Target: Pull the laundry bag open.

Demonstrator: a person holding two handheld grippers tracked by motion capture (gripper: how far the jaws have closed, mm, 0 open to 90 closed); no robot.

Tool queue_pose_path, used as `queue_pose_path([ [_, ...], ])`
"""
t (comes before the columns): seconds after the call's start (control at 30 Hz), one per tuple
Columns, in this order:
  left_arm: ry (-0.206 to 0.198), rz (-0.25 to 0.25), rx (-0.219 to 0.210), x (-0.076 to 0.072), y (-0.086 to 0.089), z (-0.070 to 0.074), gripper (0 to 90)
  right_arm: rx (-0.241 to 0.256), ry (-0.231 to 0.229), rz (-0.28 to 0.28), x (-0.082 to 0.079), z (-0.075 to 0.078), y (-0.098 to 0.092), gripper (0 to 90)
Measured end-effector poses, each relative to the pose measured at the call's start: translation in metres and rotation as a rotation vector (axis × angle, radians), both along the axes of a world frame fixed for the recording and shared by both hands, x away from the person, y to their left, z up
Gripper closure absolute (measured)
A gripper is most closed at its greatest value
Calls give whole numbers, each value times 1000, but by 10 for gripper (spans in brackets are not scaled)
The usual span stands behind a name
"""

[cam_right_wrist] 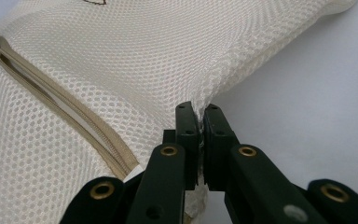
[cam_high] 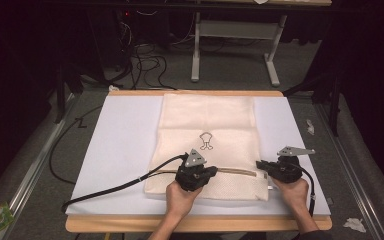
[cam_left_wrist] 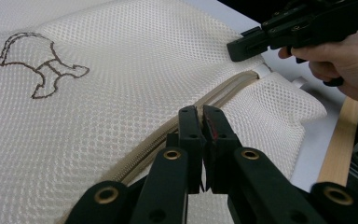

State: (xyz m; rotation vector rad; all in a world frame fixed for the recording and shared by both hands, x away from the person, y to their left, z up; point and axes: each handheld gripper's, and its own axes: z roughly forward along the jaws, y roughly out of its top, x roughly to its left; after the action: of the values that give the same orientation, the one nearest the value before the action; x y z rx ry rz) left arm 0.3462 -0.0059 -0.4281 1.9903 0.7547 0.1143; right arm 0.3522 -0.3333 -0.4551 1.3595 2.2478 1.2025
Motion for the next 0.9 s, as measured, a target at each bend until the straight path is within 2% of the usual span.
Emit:
queue_pose_path([
  [0.3,5,-4,-1,0,1,1,872,3,0,-1,0,0,0,877],
  [0.6,-11,4,5,-1,5,4,872,0,-8,6,0,1,2,877],
  [0.9,3,19,-7,1,13,4,872,-7,-3,6,1,2,2,877],
])
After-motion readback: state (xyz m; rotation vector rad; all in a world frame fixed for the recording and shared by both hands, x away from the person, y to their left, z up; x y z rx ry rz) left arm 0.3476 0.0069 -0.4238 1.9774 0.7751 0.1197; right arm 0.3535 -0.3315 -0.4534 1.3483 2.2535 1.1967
